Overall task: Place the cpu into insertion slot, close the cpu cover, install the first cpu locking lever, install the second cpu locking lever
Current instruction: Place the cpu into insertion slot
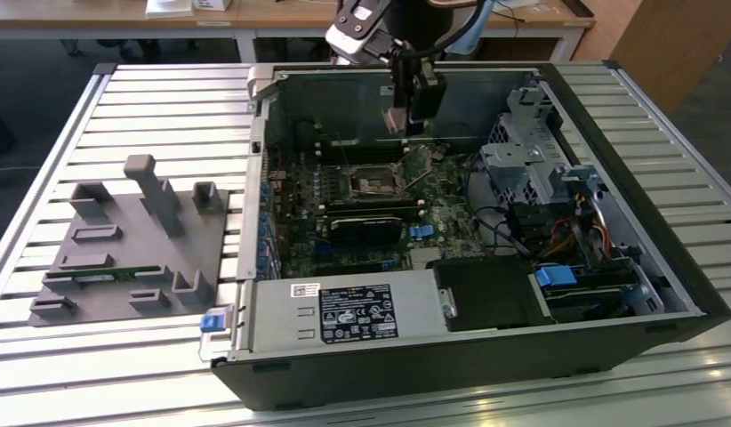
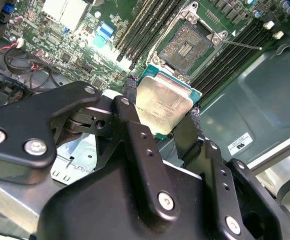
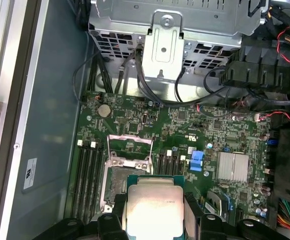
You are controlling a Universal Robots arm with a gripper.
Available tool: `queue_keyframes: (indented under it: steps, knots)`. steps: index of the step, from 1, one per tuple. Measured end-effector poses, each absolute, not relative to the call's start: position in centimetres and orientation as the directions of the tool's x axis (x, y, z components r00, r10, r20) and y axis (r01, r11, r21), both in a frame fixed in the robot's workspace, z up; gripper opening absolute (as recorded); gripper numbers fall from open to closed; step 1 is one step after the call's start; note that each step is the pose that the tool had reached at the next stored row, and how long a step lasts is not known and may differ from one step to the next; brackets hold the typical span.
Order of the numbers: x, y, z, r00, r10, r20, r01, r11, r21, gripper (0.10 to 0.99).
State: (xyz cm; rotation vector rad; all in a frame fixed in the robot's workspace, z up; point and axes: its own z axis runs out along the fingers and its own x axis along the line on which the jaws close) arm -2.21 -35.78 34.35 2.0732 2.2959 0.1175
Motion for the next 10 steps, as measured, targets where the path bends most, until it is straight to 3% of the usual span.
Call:
queue_keyframes:
  steps: [10]
  knots:
    - [-2.21, -35.77, 34.00, -0.102, 0.995, 0.017, 0.991, 0.101, 0.087, 0.537]
